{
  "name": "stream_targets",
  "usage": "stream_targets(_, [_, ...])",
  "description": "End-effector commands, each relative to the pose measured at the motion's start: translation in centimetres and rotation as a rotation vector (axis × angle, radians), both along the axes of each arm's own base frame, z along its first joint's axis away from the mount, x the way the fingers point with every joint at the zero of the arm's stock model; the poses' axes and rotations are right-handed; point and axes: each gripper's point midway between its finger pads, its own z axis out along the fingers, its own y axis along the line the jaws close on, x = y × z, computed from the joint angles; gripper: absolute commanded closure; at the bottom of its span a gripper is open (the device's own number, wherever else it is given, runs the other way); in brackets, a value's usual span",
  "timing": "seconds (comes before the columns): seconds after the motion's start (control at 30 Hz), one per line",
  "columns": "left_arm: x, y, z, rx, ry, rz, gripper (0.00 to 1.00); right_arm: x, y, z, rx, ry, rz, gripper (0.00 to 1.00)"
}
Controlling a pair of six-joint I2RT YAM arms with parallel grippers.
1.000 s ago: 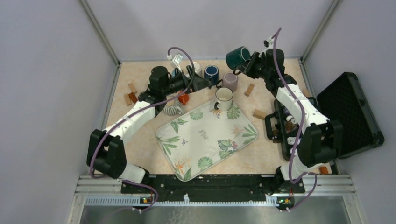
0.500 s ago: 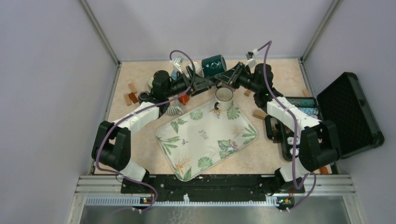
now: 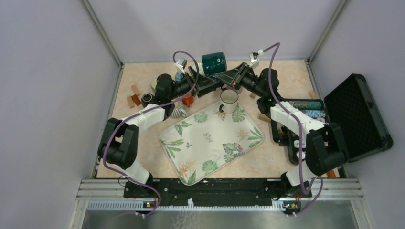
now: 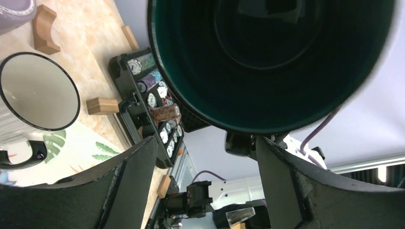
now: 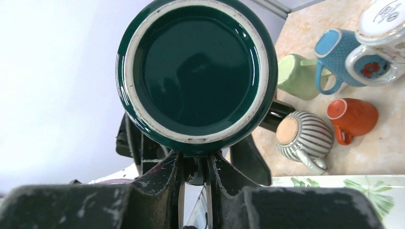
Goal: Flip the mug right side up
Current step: Turn over the cup at the center of the board.
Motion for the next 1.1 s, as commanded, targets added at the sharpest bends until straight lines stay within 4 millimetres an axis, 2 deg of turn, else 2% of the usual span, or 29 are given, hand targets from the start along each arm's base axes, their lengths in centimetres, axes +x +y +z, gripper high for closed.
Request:
stream_targets(0.0, [-0.6,0.1,1.2,-0.077,-0.03,-0.035,0.2,-2.0,0.6,5.4,0.103,-0.18,0.028,1.0])
stream_targets(0.2, [-0.8,0.2,1.8,-0.095,-0.04,-0.039,0.33,-2.4,0.8,4.9,0.109,-0.169,0.032,1.0])
stream_targets(0.63, [-1.1,0.4,2.6,-0.111,-0.065,-0.047,0.54,-2.9,1.2,4.3,0.088,-0.164,0.044,1.0])
stream_targets(0.87, [-1.0,0.3,2.6,-0.111,-0.073,-0.051,0.73,-3.0,1.6,3.5,0.061,-0.159,0.048,1.0])
stream_targets(1.07, [-1.1,0.3,2.8,-0.104,-0.091,-0.057,1.0,-2.9,1.7,2.7,0.02,-0.16,0.031,1.0])
